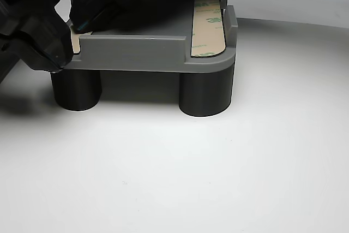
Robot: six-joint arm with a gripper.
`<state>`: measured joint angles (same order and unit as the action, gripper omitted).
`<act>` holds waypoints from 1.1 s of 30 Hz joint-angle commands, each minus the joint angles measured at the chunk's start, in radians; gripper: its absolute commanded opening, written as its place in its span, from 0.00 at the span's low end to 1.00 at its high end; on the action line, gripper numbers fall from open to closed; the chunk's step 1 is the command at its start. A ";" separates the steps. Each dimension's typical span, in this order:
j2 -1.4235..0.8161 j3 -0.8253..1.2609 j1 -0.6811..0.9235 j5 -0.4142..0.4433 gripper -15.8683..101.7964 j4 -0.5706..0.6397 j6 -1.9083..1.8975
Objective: Peel off protective film from adhesive tape.
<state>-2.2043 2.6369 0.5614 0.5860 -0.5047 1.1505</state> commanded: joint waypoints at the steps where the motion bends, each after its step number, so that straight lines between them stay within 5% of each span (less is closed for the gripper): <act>1: -0.028 -0.023 -0.015 -0.003 0.05 0.005 -0.002; 33: -0.017 -0.023 -0.003 0.003 0.05 0.000 -0.015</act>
<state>-2.2074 2.6369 0.5660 0.5844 -0.5062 1.1367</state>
